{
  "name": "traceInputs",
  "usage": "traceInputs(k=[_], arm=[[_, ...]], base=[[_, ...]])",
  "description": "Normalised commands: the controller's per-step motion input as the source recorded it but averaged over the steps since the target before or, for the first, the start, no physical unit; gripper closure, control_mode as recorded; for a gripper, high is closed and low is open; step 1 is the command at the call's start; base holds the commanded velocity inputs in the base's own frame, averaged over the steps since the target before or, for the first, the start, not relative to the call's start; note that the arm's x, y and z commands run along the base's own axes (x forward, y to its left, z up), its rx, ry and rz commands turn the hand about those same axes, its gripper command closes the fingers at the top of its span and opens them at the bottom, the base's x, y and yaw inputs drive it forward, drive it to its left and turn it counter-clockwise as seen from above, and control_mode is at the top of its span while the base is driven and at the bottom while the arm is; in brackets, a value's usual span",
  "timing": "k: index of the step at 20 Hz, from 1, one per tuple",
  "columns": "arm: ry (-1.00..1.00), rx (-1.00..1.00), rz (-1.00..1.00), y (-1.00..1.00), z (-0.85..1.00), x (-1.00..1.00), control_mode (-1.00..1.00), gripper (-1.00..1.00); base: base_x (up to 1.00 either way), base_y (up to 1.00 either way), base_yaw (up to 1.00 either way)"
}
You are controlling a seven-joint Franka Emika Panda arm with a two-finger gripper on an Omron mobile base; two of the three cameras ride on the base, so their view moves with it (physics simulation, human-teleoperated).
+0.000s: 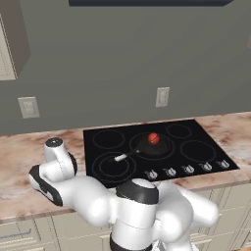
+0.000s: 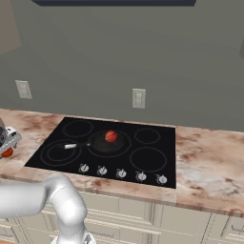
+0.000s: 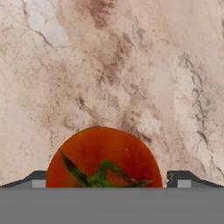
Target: Place the pan on the center burner on the stove. Then place the tomato and the onion in the pan and turn on the center burner.
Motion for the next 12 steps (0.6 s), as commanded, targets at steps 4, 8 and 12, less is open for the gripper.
traceInputs(k=[4, 8, 12], arm=[[0.06, 0.0, 0.03, 0.46, -0.13, 0.07, -1.0, 1.0], [0.05, 0.0, 0.01, 0.23, -0.14, -0.02, -1.0, 1.0], [0.01, 0.0, 0.0, -0.1, -0.27, -0.33, -1.0, 1.0]], base=[[0.0, 0.0, 0.0], [0.0, 0.0, 0.0], [0.0, 0.0, 0.0]])
